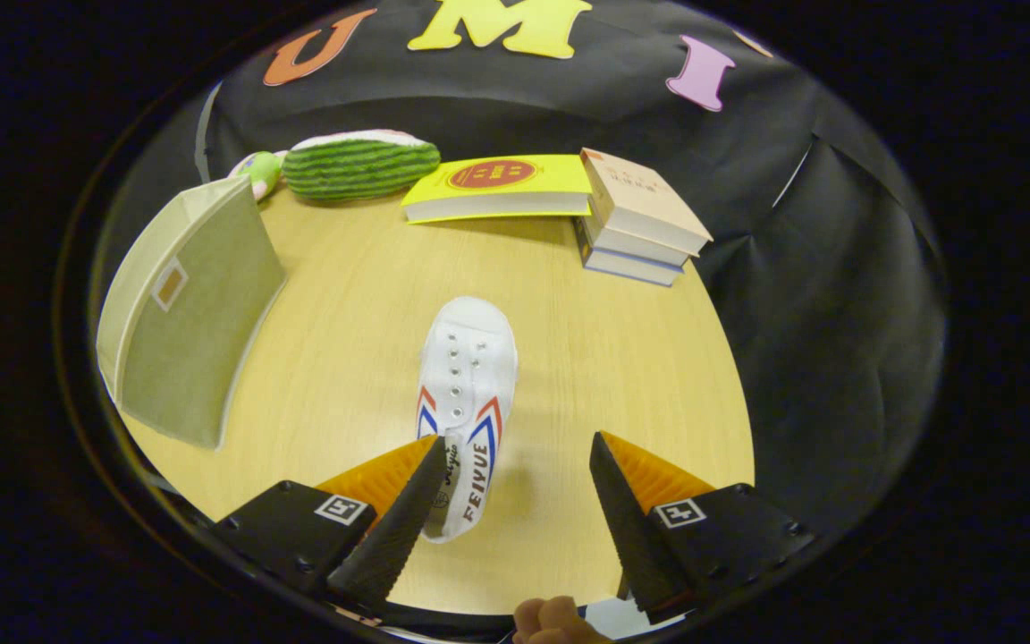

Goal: Open the storage box then place both shoes into the box .Put the left shoe in first, then the right shoe, with the right side of both shoes facing outward in a uniform manner.

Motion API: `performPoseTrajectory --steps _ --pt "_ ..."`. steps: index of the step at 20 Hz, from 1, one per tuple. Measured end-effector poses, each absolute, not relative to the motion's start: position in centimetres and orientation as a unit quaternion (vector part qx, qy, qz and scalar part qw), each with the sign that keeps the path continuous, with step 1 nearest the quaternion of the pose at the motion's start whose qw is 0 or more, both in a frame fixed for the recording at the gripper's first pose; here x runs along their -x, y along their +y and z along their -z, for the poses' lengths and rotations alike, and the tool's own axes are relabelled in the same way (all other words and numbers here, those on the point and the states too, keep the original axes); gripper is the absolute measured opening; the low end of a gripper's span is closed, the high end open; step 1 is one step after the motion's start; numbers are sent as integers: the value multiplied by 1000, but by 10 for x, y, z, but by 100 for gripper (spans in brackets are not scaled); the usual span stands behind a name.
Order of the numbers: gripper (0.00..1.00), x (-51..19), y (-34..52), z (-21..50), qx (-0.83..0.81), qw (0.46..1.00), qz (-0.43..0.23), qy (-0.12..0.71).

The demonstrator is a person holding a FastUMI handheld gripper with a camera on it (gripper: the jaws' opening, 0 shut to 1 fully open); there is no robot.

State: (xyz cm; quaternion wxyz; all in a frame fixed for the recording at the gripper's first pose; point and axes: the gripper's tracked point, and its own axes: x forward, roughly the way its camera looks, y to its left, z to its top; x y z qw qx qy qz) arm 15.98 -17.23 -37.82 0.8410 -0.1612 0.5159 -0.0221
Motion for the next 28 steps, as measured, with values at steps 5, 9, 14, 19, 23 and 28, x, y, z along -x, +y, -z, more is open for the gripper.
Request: performPoseTrajectory --steps 5,9,14,19,23,28 --pt "100 -149 -171 419 112 818 -19 564" --pt "99 -155 -181 444 111 804 -19 584" --pt "95 -153 -174 454 58 774 -52 628" --pt "14 -163 -173 458 31 783 -53 618" --pt "6 -170 -172 429 -19 788 -56 612" --pt "6 -183 -162 371 -55 825 -53 560"
